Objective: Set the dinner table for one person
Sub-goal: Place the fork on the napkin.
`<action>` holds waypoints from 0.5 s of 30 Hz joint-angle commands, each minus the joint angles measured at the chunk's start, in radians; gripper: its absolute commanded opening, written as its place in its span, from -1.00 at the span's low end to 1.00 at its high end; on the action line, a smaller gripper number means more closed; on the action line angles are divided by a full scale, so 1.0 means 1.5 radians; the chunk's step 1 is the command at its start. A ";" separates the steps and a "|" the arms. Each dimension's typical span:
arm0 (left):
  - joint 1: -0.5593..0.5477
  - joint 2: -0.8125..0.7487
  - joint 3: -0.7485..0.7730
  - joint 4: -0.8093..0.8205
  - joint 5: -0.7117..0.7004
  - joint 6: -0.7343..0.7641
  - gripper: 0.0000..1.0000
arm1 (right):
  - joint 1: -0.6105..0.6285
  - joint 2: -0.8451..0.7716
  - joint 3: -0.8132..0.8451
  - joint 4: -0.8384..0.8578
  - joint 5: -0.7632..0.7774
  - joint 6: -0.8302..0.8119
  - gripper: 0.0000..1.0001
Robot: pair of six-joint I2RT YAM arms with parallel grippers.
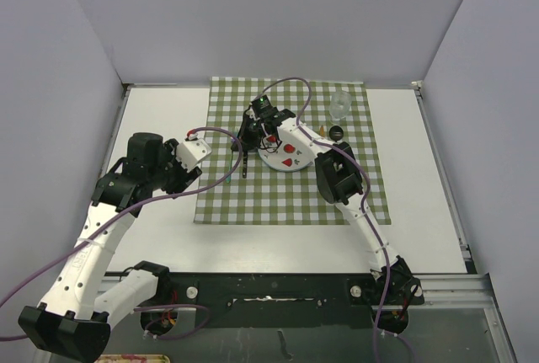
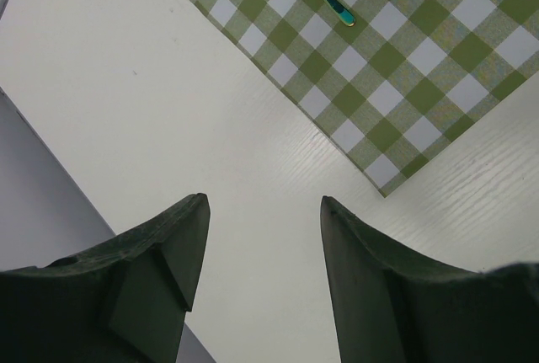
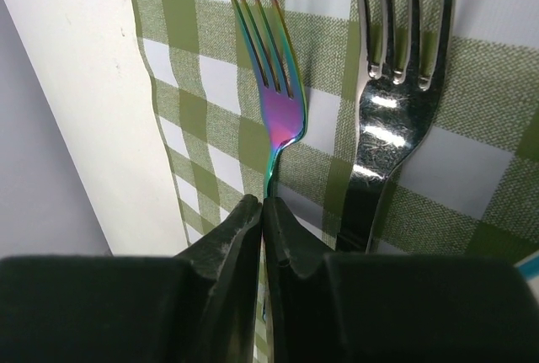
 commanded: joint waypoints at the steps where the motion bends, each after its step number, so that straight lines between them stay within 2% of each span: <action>1: -0.003 0.001 0.009 0.015 0.014 0.001 0.08 | -0.005 0.000 0.010 0.034 -0.016 -0.018 -0.78; 3: -0.003 0.003 0.009 0.015 0.014 0.001 0.08 | -0.004 -0.001 0.010 0.035 -0.016 -0.021 -0.72; 7: -0.004 0.005 0.011 0.015 0.015 0.000 0.08 | -0.003 -0.003 0.010 0.038 -0.016 -0.025 -0.71; 15: -0.003 0.007 0.038 0.022 0.023 -0.039 0.11 | 0.001 -0.040 0.014 0.039 -0.021 -0.067 -0.78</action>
